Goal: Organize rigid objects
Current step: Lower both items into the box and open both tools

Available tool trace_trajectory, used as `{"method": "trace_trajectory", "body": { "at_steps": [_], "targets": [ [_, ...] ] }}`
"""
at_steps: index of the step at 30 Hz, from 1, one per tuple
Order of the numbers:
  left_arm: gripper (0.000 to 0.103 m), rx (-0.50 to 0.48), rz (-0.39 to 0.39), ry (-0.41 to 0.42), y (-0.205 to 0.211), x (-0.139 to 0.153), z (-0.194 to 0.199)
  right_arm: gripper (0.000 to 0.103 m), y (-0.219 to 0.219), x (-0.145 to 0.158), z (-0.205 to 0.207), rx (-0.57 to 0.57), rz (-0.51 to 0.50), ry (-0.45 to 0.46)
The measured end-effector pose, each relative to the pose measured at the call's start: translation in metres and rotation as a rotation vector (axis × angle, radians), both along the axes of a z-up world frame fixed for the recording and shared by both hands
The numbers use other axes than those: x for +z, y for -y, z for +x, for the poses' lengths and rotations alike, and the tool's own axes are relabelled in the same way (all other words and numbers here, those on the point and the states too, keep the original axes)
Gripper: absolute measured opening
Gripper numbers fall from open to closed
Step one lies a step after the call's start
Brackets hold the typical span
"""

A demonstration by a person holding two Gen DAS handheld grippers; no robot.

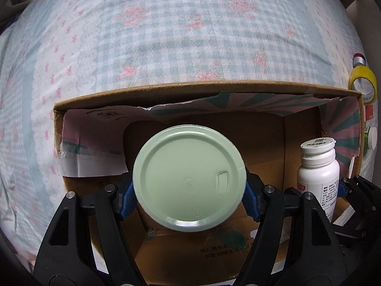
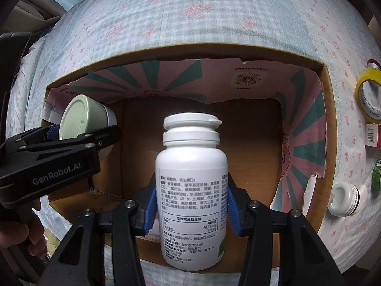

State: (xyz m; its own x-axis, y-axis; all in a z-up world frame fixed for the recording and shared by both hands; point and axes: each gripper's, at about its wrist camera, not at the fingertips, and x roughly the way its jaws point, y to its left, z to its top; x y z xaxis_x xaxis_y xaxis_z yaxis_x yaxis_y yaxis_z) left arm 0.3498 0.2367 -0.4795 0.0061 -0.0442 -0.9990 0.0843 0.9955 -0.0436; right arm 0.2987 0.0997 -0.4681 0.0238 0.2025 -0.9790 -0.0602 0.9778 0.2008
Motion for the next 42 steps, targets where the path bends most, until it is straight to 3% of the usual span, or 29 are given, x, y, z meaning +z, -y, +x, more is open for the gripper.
{"method": "trace_trajectory", "body": {
  "at_steps": [2,3,4,5,8,18,26,34,42],
  "targets": [
    [0.069,0.004,-0.003,0.001,0.001,0.003,0.003,0.046,0.000,0.001,0.003,0.003,-0.011,0.011],
    [0.075,0.001,-0.005,0.004,0.002,0.006,0.004,0.046,0.000,0.002,0.003,0.002,-0.018,0.025],
    [0.095,0.000,-0.003,0.018,0.003,0.010,0.005,0.046,0.001,0.003,0.003,0.005,-0.016,0.038],
    [0.103,0.001,-0.006,0.039,0.003,0.016,0.005,0.047,0.001,0.003,0.003,0.008,-0.012,0.037],
    [0.103,0.001,-0.025,0.066,0.004,0.028,0.006,0.103,0.001,0.001,0.000,0.018,0.019,0.001],
    [0.103,0.007,-0.030,0.078,-0.001,0.046,-0.002,0.103,0.005,0.021,-0.014,0.007,0.029,0.058],
    [0.103,0.000,-0.023,0.161,-0.003,0.090,-0.018,0.103,0.003,0.054,-0.026,0.018,0.013,0.113],
    [0.103,0.027,-0.023,0.255,-0.017,0.150,-0.055,0.103,0.004,0.111,-0.052,0.030,-0.006,0.223],
    [0.103,0.087,-0.043,0.366,-0.045,0.221,-0.120,0.103,0.008,0.185,-0.098,0.021,0.002,0.386]
  ]
}}
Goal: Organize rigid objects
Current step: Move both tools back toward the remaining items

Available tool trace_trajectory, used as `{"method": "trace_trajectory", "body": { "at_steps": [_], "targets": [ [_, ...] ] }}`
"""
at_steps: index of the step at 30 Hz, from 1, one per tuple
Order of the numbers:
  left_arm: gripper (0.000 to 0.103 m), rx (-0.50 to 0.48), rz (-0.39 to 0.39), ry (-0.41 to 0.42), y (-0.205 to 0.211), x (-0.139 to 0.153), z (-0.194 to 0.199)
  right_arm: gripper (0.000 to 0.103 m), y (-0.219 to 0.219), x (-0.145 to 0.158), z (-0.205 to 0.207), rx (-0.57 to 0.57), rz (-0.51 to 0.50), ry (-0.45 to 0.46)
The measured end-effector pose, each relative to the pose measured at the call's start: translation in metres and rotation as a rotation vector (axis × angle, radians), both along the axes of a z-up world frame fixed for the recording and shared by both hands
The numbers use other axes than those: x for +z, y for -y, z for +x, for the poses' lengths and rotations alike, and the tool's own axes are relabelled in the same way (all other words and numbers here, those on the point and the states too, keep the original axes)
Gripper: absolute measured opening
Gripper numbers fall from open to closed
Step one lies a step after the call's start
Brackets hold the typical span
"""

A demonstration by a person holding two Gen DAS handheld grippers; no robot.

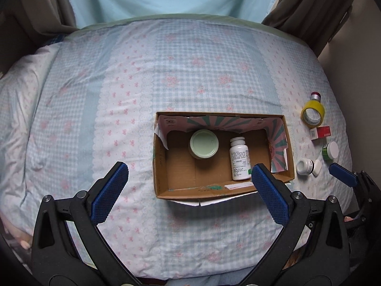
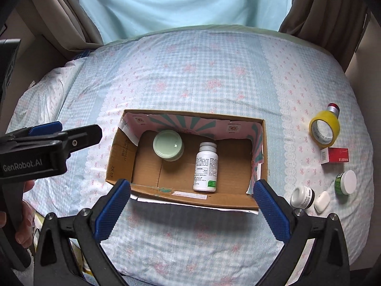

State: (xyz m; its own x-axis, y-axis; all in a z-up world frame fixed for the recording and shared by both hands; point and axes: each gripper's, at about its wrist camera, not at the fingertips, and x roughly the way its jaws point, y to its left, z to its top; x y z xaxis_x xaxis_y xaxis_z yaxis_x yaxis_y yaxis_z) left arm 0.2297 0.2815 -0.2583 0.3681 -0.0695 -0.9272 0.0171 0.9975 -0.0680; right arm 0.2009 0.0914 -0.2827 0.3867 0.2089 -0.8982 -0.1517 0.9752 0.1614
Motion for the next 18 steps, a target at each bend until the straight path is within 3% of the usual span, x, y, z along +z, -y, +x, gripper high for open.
{"method": "trace_trajectory", "body": {
  "at_steps": [9,15,18],
  "targets": [
    [0.103,0.038,0.005,0.112,0.002,0.056,-0.059,0.103,0.036,0.064,-0.063,-0.078,-0.024,0.107],
    [0.103,-0.004,-0.013,0.161,0.043,0.073,-0.085,0.103,0.079,0.077,-0.095,-0.126,-0.102,0.133],
    [0.103,-0.029,-0.010,0.172,0.073,0.075,-0.091,0.103,0.114,0.080,-0.104,-0.176,-0.082,0.141]
  ]
}}
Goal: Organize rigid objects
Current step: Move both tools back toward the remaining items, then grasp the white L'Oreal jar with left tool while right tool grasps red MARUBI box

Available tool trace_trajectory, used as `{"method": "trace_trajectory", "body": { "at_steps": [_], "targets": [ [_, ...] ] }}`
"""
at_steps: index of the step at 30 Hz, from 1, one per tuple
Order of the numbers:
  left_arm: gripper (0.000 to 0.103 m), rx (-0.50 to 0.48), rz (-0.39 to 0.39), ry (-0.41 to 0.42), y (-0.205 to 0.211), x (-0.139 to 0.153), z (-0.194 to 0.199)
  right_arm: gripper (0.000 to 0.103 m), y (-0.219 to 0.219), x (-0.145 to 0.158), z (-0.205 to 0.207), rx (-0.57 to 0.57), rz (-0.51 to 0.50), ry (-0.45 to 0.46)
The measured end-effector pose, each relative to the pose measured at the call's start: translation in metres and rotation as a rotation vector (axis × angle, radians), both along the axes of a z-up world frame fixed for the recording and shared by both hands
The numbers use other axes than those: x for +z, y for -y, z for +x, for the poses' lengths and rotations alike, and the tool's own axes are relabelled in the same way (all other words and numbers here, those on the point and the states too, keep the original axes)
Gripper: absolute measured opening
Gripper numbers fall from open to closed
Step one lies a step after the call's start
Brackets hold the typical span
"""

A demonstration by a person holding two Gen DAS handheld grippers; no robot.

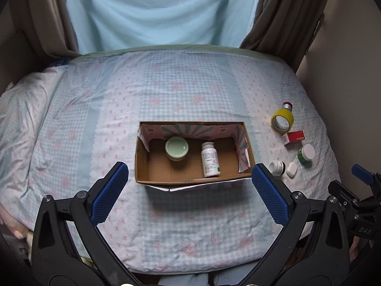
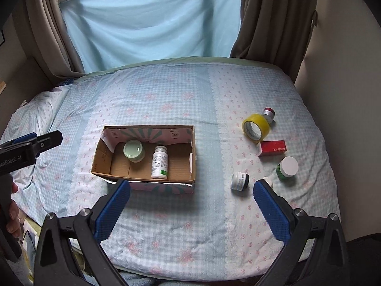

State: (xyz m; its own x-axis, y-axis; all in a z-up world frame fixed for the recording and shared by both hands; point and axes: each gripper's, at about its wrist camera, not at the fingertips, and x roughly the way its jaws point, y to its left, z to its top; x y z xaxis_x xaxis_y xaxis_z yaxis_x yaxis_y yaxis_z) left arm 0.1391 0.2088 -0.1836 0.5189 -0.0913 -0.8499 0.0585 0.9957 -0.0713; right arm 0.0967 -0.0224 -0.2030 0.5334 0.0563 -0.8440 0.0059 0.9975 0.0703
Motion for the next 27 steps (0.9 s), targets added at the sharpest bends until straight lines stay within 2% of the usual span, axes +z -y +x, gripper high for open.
{"method": "trace_trajectory", "body": {
  "at_steps": [6,9,12,16,19,27],
  "targets": [
    [0.103,-0.012,0.028,0.005,0.073,-0.003,-0.012,0.103,0.073,0.000,-0.006,-0.003,0.016,0.027],
    [0.103,0.042,0.044,0.003,0.114,-0.007,-0.018,0.103,0.114,-0.005,-0.001,0.046,0.025,0.041],
    [0.103,0.091,0.018,-0.011,0.154,-0.016,-0.024,0.103,0.152,-0.013,0.012,0.120,0.010,0.025],
    [0.103,0.100,0.030,-0.060,0.209,-0.040,-0.025,0.103,0.195,-0.020,0.028,0.233,-0.063,0.056],
    [0.103,0.099,0.024,-0.083,0.240,-0.055,-0.025,0.103,0.222,-0.033,0.043,0.313,-0.090,0.042],
    [0.103,0.082,0.035,-0.139,0.293,-0.107,-0.007,0.103,0.257,-0.075,0.087,0.495,-0.163,0.023]
  ]
}}
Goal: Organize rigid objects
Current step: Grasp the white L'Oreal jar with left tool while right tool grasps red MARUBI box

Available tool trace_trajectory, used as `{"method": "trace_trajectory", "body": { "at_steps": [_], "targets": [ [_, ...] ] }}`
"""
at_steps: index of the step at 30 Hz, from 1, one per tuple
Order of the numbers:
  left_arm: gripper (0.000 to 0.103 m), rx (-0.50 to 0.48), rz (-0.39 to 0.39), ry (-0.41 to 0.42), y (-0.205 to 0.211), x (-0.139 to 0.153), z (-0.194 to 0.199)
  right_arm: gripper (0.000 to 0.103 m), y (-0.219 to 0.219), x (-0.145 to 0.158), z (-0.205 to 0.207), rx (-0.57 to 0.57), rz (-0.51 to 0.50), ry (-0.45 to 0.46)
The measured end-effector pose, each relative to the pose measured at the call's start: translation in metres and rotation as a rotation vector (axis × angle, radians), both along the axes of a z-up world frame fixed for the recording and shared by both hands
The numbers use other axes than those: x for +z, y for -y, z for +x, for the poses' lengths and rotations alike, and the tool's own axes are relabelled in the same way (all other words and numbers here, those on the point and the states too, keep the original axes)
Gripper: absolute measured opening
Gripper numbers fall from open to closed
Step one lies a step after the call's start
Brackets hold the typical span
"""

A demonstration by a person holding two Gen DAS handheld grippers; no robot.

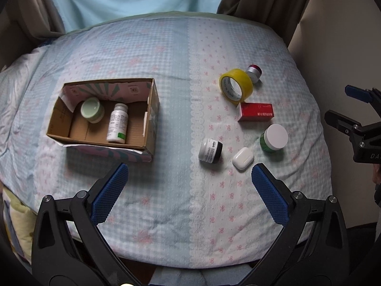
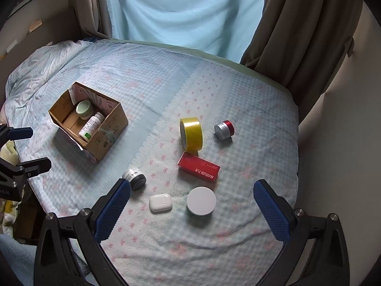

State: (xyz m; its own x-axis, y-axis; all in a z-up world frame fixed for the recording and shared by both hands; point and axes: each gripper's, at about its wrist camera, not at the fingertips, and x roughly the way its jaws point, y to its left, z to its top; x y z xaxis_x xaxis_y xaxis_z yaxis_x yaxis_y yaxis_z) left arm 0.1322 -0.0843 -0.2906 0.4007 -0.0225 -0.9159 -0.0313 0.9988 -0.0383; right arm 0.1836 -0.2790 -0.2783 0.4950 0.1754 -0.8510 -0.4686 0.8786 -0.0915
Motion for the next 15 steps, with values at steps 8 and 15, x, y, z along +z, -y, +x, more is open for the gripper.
{"method": "trace_trajectory", "body": {
  "at_steps": [8,15],
  "targets": [
    [0.103,-0.007,0.013,-0.066,0.028,-0.069,0.022,0.103,0.008,-0.048,0.046,0.112,-0.062,-0.040],
    [0.103,-0.017,0.033,-0.116,0.046,-0.134,0.042,0.103,-0.003,-0.106,0.083,0.331,-0.193,-0.094]
  ]
}}
